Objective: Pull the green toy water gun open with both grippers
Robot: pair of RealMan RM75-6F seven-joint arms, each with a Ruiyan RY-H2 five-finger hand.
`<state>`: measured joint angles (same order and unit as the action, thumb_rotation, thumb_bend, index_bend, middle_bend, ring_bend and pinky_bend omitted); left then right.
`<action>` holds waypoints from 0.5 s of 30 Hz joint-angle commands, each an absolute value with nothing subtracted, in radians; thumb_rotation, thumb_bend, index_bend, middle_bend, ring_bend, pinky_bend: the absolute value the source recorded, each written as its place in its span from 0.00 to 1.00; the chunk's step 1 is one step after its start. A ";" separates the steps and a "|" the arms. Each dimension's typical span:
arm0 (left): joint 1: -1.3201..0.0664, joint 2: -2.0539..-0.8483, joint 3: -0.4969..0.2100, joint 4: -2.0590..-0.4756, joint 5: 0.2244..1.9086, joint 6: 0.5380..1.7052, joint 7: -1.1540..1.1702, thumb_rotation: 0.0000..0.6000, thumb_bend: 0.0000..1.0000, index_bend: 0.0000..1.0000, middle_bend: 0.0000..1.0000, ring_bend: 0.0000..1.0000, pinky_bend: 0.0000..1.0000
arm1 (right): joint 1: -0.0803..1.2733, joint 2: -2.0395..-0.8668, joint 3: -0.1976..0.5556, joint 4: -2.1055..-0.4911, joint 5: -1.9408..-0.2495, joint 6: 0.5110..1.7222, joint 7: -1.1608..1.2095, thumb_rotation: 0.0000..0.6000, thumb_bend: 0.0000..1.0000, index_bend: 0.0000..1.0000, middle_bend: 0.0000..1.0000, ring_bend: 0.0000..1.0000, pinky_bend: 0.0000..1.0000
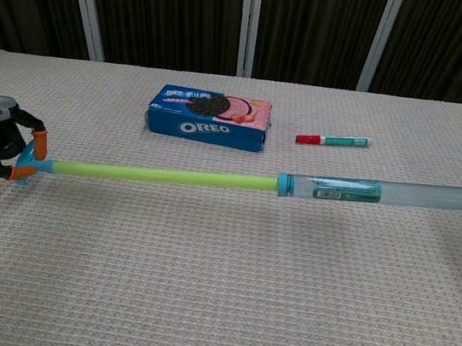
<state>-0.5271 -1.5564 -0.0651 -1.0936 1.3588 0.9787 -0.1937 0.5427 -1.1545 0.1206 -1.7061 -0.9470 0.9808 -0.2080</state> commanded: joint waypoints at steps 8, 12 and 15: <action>-0.526 -1.559 -0.059 -1.072 1.383 0.981 -0.231 1.00 0.17 0.24 0.86 0.83 1.00 | 0.537 -1.158 0.118 -1.689 -0.968 0.947 -0.164 1.00 0.29 0.34 1.00 1.00 1.00; -0.519 -1.559 -0.062 -1.070 1.387 1.003 -0.228 1.00 0.00 0.00 0.86 0.83 1.00 | 0.530 -1.154 0.118 -1.690 -0.993 0.949 -0.143 1.00 0.00 0.07 1.00 1.00 1.00; -0.510 -1.544 -0.070 -1.083 1.387 1.027 -0.229 1.00 0.00 0.00 0.86 0.83 1.00 | 0.517 -1.140 0.120 -1.703 -1.017 0.964 -0.121 1.00 0.00 0.02 1.00 1.00 1.00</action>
